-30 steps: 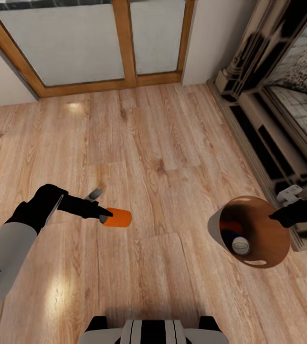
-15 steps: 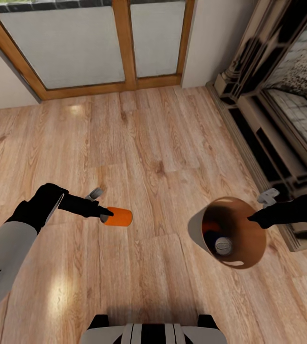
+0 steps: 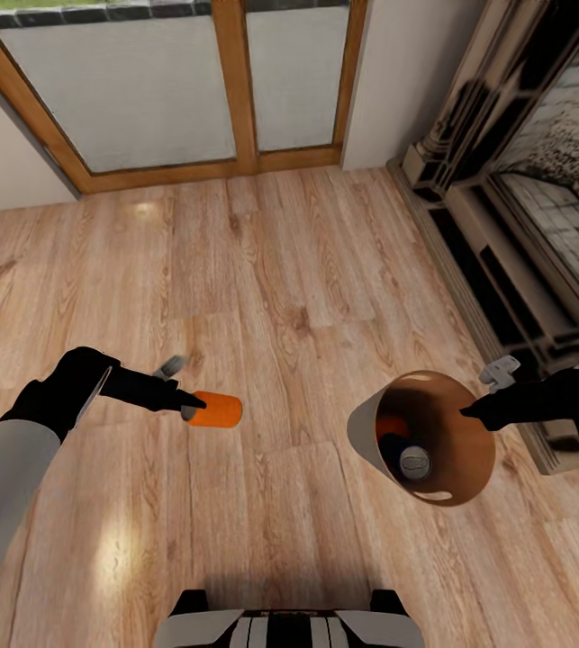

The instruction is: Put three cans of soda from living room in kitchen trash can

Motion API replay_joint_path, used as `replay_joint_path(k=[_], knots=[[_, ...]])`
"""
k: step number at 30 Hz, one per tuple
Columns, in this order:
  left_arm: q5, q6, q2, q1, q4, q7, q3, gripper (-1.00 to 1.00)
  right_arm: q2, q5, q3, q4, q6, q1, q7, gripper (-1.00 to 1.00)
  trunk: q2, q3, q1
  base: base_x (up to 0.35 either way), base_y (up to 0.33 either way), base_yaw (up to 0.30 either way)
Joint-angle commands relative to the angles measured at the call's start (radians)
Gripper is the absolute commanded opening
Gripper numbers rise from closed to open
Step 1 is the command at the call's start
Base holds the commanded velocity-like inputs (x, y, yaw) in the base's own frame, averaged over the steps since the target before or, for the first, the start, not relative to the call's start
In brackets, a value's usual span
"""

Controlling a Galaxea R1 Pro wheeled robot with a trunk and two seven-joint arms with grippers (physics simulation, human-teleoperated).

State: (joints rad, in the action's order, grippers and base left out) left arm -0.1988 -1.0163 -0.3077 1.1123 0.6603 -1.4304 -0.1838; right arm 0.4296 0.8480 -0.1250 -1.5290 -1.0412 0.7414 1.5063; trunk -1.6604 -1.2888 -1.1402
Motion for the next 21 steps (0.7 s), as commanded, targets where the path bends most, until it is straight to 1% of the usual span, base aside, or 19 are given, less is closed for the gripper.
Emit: replay_joint_path(k=[1,2,4,5,6,7,8,10,11,12,13,15,16,18,20,21], knots=[[0.002,0.001,-0.011,-0.002,0.001,-0.003,0.0,-1.0,-0.002,-0.008,-0.002,0.0,-0.006,0.0,0.007,-1.0,0.007,0.004,0.004,0.0,0.0,0.0],[0.003,0.002,-0.019,-0.004,0.002,-0.005,0.002,-1.0,-0.004,-0.009,-0.005,0.0,-0.006,-0.003,0.009,-1.0,0.014,0.008,0.008,0.0,0.0,0.0],[0.005,0.003,-0.025,-0.005,0.007,-0.007,0.006,-1.0,-0.005,-0.009,-0.007,-0.001,-0.006,-0.019,0.012,-1.0,0.028,0.017,0.015,0.0,0.0,0.0],[0.007,0.011,-0.038,-0.011,0.021,-0.008,0.01,-1.0,-0.005,-0.009,-0.011,0.0,-0.006,-0.031,0.012,-1.0,0.035,0.021,0.019,0.0,0.0,0.0],[0.007,0.013,-0.045,-0.014,0.025,-0.009,0.01,-1.0,-0.006,-0.009,-0.015,0.0,-0.006,-0.036,0.013,-1.0,0.042,0.026,0.023,0.0,0.0,0.0],[0.009,0.017,-0.058,-0.024,0.036,-0.01,0.012,-1.0,-0.006,-0.01,-0.029,0.0,-0.006,-0.043,0.013,-1.0,0.049,0.03,0.027,0.0,0.0,0.0],[0.009,0.018,-0.064,-0.032,0.043,-0.011,0.012,-1.0,-0.006,-0.01,-0.038,0.0,-0.006,-0.046,0.014,-1.0,0.056,0.035,0.031,0.0,0.0,0.0],[0.009,0.021,-0.077,-0.084,0.094,-0.012,0.014,-1.0,-0.007,-0.011,-0.068,0.0,0.004,-0.053,0.014,-1.0,0.07,0.044,0.038,0.0,0.0,0.0],[0.009,0.022,-0.079,-0.1,0.114,-0.011,0.014,-1.0,-0.007,-0.011,-0.073,0.0,0.014,-0.054,0.014,-1.0,0.077,0.049,0.042,0.0,0.0,0.0],[0.006,0.022,-0.082,-0.137,0.158,-0.009,0.016,-1.0,-0.007,-0.011,-0.084,0.001,0.03,-0.059,0.014,-1.0,0.084,0.054,0.046,0.0,0.0,0.0],[0.005,0.021,-0.083,-0.156,0.181,-0.008,0.016,-1.0,-0.007,-0.011,-0.091,0.001,0.037,-0.061,0.014,-1.0,0.091,0.058,0.05,0.0,0.0,0.0],[0.002,0.017,-0.086,-0.234,0.278,-0.005,0.019,-1.0,-0.008,-0.016,-0.11,0.001,0.053,-0.076,0.014,-1.0,0.105,0.068,0.058,0.0,0.0,0.0],[0.001,0.015,-0.087,-0.274,0.325,-0.002,0.023,-1.0,-0.008,-0.023,-0.115,0.001,0.063,-0.087,0.011,-1.0,0.112,0.073,0.061,0.0,0.0,0.0],[0.0,0.014,-0.087,-0.309,0.367,0.004,0.03,-1.0,-0.008,-0.029,-0.118,0.001,0.075,-0.099,0.007,-1.0,0.126,0.082,0.069,0.0,0.0,0.0],[0.0,0.012,-0.086,-0.373,0.446,0.017,0.049,-1.0,-0.013,-0.035,-0.121,0.001,0.104,-0.117,0.001,-1.0,0.14,0.091,0.077,0.0,0.0,0.0],[0.0,0.012,-0.085,-0.389,0.464,0.021,0.054,-1.0,-0.016,-0.036,-0.122,0.001,0.111,-0.12,-0.001,-1.0,0.147,0.096,0.081,0.0,0.0,0.0]])
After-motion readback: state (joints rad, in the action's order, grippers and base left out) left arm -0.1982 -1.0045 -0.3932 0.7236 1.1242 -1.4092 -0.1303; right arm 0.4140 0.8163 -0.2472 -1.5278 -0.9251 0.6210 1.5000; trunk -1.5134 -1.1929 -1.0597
